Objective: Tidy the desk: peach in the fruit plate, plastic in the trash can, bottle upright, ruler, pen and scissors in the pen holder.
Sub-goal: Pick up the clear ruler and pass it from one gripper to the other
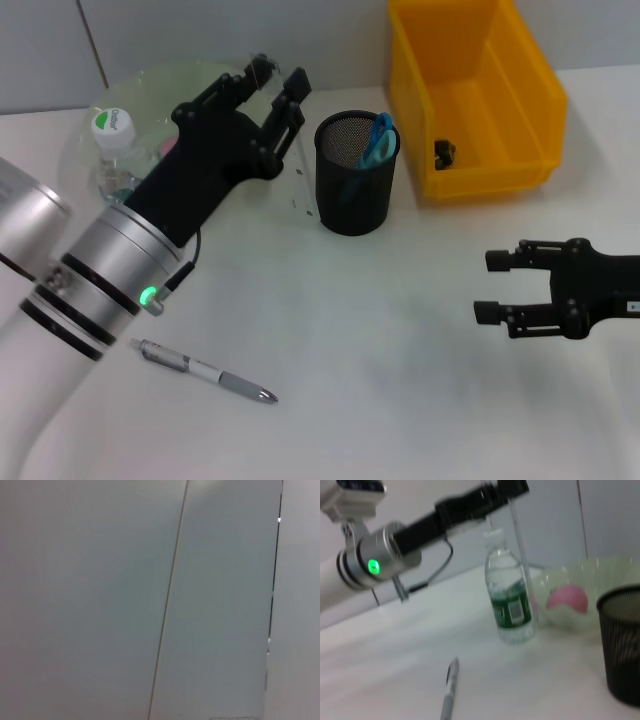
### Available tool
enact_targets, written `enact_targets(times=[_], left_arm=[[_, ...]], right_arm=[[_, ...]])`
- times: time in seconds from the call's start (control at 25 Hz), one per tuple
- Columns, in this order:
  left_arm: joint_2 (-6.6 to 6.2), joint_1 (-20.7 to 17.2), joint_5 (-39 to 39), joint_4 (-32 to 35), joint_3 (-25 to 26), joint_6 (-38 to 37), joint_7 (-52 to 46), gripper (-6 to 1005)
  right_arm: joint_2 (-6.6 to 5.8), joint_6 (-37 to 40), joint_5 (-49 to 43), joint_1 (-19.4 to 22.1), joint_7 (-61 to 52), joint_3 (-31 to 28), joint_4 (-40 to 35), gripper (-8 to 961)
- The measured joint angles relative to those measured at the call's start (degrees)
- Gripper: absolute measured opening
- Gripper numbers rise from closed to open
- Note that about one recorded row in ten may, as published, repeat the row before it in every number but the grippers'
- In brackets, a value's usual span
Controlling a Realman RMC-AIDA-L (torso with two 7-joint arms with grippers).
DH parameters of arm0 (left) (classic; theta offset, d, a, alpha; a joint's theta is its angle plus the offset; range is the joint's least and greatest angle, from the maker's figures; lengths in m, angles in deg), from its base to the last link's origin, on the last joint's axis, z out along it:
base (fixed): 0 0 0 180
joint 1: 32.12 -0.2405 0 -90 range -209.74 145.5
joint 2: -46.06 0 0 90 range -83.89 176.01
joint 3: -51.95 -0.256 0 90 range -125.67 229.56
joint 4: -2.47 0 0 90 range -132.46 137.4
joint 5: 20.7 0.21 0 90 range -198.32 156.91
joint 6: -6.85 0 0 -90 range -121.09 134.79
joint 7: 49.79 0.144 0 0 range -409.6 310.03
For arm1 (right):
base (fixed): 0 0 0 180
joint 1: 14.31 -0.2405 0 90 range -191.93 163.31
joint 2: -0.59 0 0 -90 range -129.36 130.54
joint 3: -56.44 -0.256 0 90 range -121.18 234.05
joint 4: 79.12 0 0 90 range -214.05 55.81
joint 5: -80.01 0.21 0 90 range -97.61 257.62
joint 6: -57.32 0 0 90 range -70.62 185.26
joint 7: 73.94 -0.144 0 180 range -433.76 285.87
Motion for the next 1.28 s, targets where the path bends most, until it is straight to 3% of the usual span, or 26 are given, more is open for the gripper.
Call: enact_targets(times=[0.32,0.52,1.28], left_arm=[[0.02,0.99,-20.57,1.19,-14.09,0.07,19.00,393],[0.01,2.27,-29.10,1.61,-19.04,0.07,24.39,393],[0.01,4.08,-41.79,4.12,-26.71,-0.49,34.91,393]], right_arm=[[2.60,-0.42,9.15,1.80,6.15,0.03,0.92,773],[2.80,-2.30,15.69,1.37,13.71,0.59,7.93,773],[3.19,-15.11,24.11,-9.61,37.10,-0.26,32.20,765]])
